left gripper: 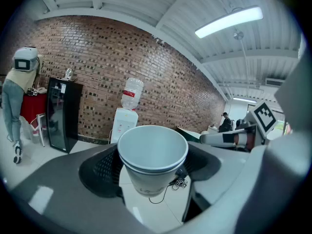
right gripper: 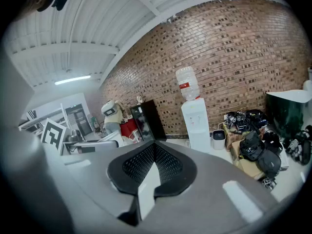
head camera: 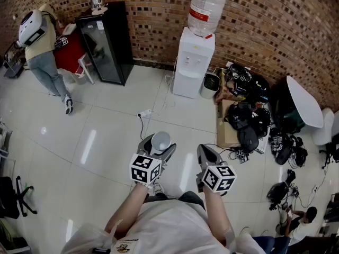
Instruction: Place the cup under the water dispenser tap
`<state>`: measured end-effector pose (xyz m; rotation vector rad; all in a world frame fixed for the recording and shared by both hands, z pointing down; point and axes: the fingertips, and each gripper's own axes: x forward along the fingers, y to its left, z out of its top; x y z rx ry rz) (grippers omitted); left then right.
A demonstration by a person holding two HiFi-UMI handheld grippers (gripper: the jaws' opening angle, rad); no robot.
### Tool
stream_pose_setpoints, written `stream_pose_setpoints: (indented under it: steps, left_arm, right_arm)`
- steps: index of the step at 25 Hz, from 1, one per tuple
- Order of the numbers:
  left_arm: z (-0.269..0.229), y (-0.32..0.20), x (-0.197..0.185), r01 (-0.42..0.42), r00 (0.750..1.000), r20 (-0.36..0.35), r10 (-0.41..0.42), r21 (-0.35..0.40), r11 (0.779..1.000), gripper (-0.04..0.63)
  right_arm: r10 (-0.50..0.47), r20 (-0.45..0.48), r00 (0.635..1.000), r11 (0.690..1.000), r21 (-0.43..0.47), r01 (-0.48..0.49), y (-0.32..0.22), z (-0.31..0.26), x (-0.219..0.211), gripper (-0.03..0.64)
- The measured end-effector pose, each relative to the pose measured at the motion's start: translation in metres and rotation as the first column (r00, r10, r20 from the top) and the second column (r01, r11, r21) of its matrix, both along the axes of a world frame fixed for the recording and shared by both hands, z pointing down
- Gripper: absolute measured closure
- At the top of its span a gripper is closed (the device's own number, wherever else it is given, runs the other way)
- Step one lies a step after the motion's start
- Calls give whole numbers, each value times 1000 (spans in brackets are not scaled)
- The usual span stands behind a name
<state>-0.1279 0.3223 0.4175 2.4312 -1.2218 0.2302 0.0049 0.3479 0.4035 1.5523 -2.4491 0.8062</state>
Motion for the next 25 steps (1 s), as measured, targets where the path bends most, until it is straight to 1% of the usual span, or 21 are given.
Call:
stream_pose_setpoints:
  steps: [6, 14, 19, 25]
  left_arm:
    - [3, -7, -18, -39, 999, 13, 40, -9, 999, 219]
    - [7, -33, -26, -42, 999, 9, 42, -10, 999, 219]
    - [5, -62, -22, -46, 999, 11, 46, 0, 999, 219]
    - [5, -117, -8, -39, 999, 30, 39, 9, 999, 219]
  right_arm:
    - [23, 13, 1000, 1000, -4, -23, -3, 2, -22, 617]
    - [37, 16, 999, 999, -7, -37, -29, 8, -27, 617]
    - [32, 23, 999, 999, -5, -32, -60, 11, -26, 617]
    - [13, 35, 999, 1000, 5, -13, -120, 11, -16, 617]
